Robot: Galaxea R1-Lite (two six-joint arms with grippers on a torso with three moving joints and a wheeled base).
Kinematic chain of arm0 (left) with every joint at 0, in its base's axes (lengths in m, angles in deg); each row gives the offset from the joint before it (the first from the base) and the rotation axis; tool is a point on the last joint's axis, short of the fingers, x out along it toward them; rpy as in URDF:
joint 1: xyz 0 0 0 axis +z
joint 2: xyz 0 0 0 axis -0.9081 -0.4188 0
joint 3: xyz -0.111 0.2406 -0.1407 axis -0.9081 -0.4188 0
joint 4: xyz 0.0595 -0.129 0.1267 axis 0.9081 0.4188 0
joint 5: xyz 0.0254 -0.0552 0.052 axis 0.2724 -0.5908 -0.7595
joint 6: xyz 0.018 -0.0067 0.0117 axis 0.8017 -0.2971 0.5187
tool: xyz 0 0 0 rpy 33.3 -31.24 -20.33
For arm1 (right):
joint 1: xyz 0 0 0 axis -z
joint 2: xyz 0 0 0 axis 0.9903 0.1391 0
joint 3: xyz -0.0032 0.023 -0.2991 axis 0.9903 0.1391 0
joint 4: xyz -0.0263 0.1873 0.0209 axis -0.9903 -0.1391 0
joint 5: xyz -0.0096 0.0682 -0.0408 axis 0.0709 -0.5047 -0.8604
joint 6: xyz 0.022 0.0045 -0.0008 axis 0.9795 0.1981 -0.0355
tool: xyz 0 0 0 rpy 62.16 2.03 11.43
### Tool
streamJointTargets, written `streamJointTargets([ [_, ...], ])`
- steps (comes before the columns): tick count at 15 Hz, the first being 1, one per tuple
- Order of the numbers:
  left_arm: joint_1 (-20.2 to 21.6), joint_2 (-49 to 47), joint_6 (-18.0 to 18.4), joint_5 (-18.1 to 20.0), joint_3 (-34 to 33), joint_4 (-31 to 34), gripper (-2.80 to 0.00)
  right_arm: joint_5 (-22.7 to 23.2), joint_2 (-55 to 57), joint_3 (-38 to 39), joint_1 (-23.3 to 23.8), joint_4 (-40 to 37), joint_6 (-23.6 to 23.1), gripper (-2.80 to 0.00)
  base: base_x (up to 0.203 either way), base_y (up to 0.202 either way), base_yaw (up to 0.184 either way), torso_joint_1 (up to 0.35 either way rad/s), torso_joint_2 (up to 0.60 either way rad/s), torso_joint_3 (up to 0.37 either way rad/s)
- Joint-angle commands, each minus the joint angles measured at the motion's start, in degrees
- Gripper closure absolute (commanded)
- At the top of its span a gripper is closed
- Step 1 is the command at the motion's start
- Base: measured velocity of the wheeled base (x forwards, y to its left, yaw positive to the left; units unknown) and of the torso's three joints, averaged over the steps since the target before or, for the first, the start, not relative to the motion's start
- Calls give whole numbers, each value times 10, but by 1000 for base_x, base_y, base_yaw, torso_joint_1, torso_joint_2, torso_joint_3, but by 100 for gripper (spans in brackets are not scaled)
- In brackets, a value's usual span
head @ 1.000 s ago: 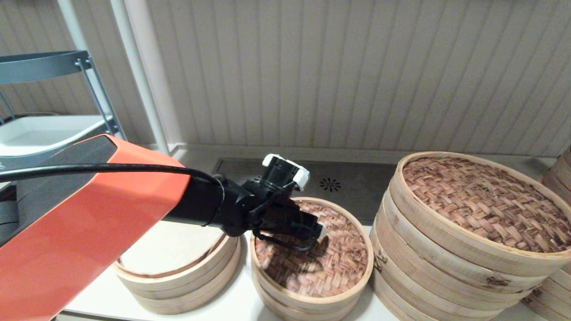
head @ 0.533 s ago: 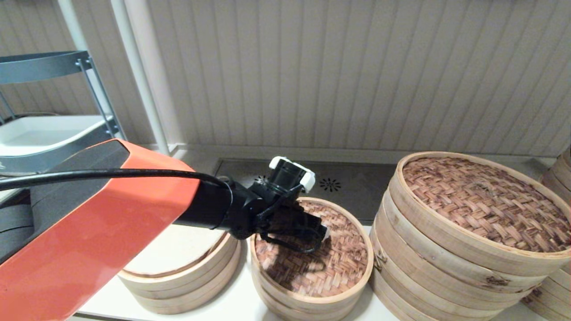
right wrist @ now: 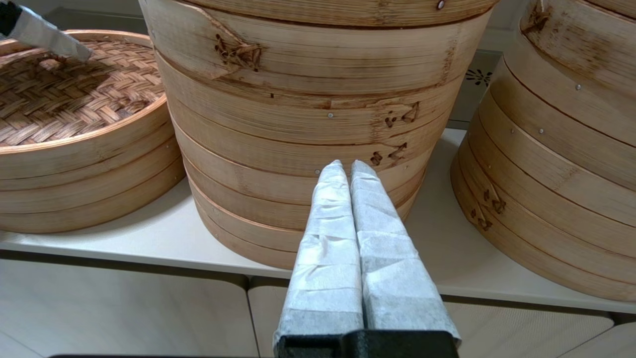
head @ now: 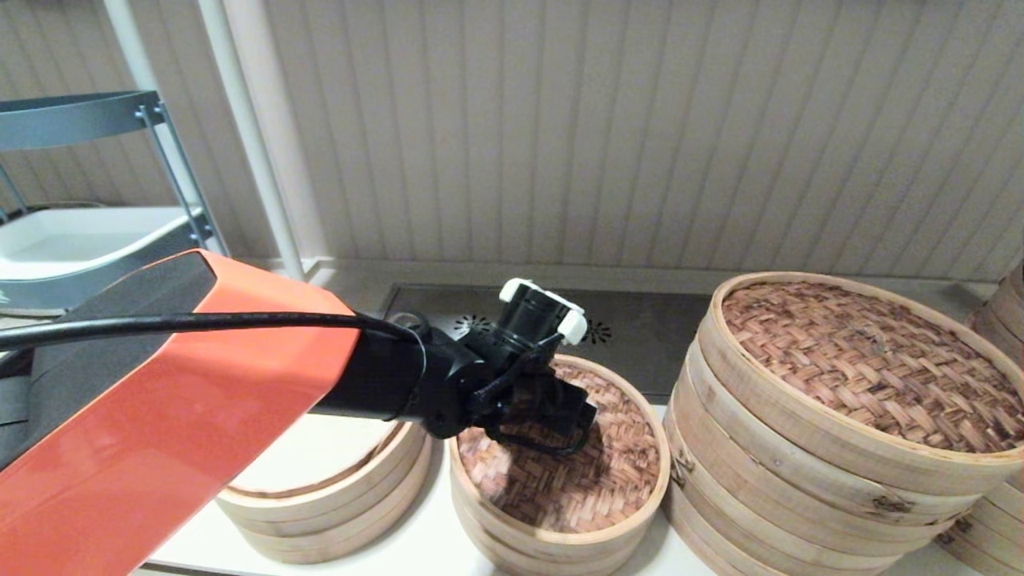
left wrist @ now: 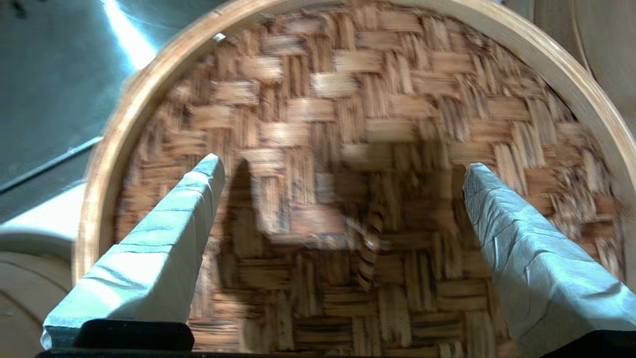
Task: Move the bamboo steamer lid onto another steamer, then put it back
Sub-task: Pick up the steamer
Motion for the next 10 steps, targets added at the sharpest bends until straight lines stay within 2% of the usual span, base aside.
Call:
streamJointTargets([
  [1, -4, 4, -1, -11, 1, 0, -280, 0, 0, 0, -1, 0, 0, 0, 0, 0, 0, 0, 0, 0],
  [10, -4, -19, -2, -18, -8, -1, -280, 0, 0, 0, -1, 0, 0, 0, 0, 0, 0, 0, 0, 0],
])
